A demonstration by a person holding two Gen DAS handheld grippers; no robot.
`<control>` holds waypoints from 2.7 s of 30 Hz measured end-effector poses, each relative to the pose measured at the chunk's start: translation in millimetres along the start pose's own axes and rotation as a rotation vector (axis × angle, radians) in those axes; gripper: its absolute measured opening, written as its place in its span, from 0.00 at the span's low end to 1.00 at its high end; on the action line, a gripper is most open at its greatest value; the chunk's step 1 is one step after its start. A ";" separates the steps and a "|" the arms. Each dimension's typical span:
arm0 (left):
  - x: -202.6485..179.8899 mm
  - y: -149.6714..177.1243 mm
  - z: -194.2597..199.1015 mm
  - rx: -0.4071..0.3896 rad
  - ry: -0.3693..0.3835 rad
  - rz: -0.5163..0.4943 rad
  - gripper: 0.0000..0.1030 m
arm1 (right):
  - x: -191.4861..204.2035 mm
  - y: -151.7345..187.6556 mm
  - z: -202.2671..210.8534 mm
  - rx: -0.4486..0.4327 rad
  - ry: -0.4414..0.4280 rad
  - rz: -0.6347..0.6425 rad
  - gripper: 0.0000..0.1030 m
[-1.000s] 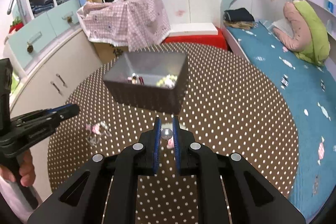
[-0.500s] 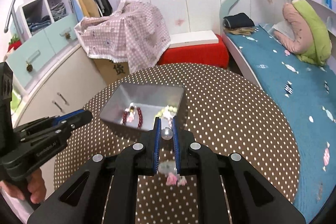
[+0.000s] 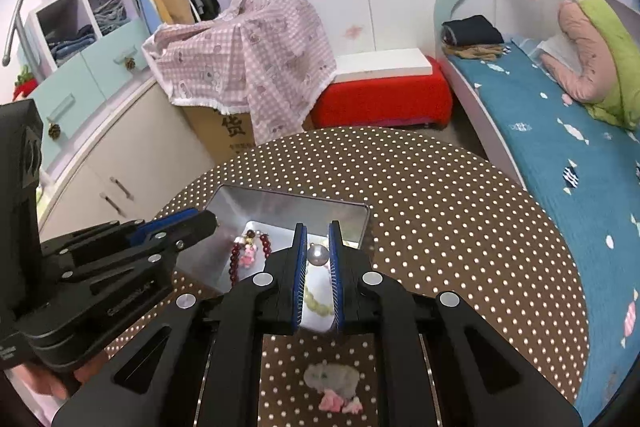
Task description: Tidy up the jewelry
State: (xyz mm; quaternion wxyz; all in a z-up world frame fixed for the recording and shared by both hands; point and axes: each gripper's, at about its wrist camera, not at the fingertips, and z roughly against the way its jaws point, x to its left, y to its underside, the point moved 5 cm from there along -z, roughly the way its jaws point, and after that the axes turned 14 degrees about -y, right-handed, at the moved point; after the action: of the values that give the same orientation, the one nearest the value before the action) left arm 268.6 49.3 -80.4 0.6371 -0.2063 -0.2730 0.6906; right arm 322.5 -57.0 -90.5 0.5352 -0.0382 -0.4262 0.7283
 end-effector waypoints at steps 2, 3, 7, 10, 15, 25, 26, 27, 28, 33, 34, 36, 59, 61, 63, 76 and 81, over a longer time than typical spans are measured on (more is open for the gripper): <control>0.8 -1.8 -4.8 0.009 0.005 0.002 0.11 | 0.2 -1.8 -6.2 0.009 -0.005 0.001 0.11; 1.1 -3.3 -7.7 0.014 0.012 0.001 0.12 | 0.0 -2.6 -7.8 0.011 -0.007 0.002 0.11; 2.3 -7.6 -17.5 0.044 0.016 0.000 0.13 | -0.3 -7.5 -14.5 0.017 -0.009 0.007 0.12; 6.3 -8.6 -25.8 0.068 0.017 0.003 0.37 | 1.1 -11.2 -17.5 0.017 -0.007 0.014 0.11; 11.7 -10.1 -27.6 0.074 0.038 0.016 0.40 | 1.3 -13.0 -17.4 0.017 -0.008 0.018 0.12; 12.2 -10.8 -20.6 0.065 0.039 0.004 0.40 | -13.2 -14.5 -4.5 -0.027 0.041 -0.059 0.63; 12.3 -10.9 -20.1 0.063 0.038 0.004 0.40 | -12.6 -14.1 -3.3 -0.026 0.043 -0.056 0.63; 12.6 -11.2 -19.7 0.062 0.036 0.003 0.40 | -12.5 -13.9 -2.0 -0.024 0.037 -0.057 0.63; 12.1 -11.3 -19.3 0.062 0.033 0.001 0.40 | -12.3 -13.4 -0.5 -0.026 0.035 -0.059 0.63; 8.9 -9.0 -10.3 0.052 0.033 -0.001 0.40 | -13.8 -8.4 6.0 -0.024 0.049 -0.062 0.63; 8.4 -8.3 -7.7 0.050 0.033 -0.002 0.40 | -14.3 -7.2 7.3 -0.023 0.053 -0.065 0.63; 7.7 -6.8 -3.0 0.045 0.028 -0.004 0.40 | -14.0 -4.6 9.5 -0.020 0.060 -0.065 0.63; 39.8 42.4 50.6 0.014 -0.026 0.050 0.61 | -15.6 52.2 75.9 -0.054 0.146 -0.097 0.80; 44.6 50.8 54.0 0.017 -0.039 0.053 0.62 | -17.2 59.2 78.5 -0.044 0.151 -0.104 0.80; 51.9 59.8 56.1 0.026 -0.039 0.072 0.62 | -19.1 65.3 80.4 -0.034 0.163 -0.106 0.80; 87.9 105.2 43.5 0.112 -0.075 0.144 0.65 | -31.4 112.8 63.0 0.074 0.195 -0.120 0.81; 92.4 121.0 37.3 0.145 -0.071 0.146 0.65 | -29.8 125.7 52.2 0.106 0.197 -0.107 0.81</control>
State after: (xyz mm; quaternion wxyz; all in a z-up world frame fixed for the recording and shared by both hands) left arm 142.6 132.0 -123.5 0.5882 -0.1544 -0.2291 0.7600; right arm 214.5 -119.5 -152.6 0.6141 -0.0584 -0.3336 0.7129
